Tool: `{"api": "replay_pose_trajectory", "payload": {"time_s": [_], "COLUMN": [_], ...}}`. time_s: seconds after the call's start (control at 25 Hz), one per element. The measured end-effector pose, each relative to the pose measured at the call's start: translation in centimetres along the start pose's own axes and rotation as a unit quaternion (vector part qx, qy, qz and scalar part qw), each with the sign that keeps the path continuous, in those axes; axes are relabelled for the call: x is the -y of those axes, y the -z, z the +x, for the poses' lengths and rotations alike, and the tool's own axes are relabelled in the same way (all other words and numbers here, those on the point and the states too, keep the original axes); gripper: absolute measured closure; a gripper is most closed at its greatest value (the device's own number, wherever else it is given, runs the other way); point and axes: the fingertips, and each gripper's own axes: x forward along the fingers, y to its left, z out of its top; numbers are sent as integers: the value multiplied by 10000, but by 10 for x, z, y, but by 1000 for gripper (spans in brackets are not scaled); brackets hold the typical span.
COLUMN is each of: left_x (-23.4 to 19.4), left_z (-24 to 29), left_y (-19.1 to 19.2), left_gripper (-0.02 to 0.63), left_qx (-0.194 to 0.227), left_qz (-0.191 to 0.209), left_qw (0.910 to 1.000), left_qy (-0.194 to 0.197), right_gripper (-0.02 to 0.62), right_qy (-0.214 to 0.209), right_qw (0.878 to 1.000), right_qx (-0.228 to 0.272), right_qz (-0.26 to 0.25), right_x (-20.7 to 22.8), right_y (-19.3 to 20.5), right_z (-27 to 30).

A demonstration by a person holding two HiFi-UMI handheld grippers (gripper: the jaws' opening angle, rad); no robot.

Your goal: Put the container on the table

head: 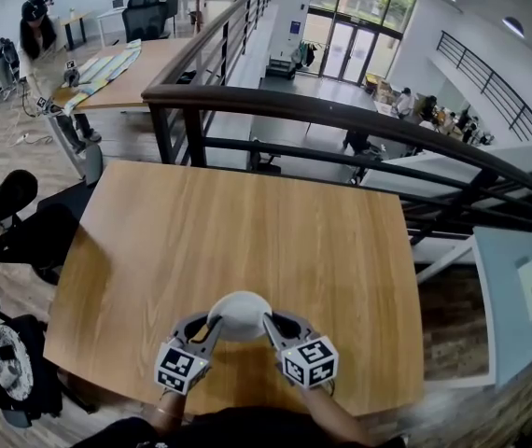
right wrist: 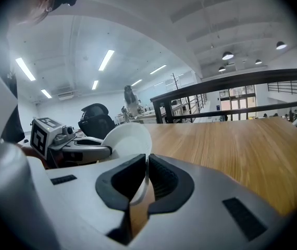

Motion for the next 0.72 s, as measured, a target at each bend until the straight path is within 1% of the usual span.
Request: {"api": "replay_pose_trajectory", "payload": {"time_s": [0.72], "left_x": [-3], "left_z": [17], "left_y": [35], "left_gripper": [555], "left_qx": [-430], "left_qz": [-135], "left_qw": [9989], "left_qy": [162], "right_gripper": [572], "right_qy": [104], "right_qw": [9987], "right_qx": [-440], "right_qz": [216], "right_x": [13], "right_y": [33], "right_z": [16]}}
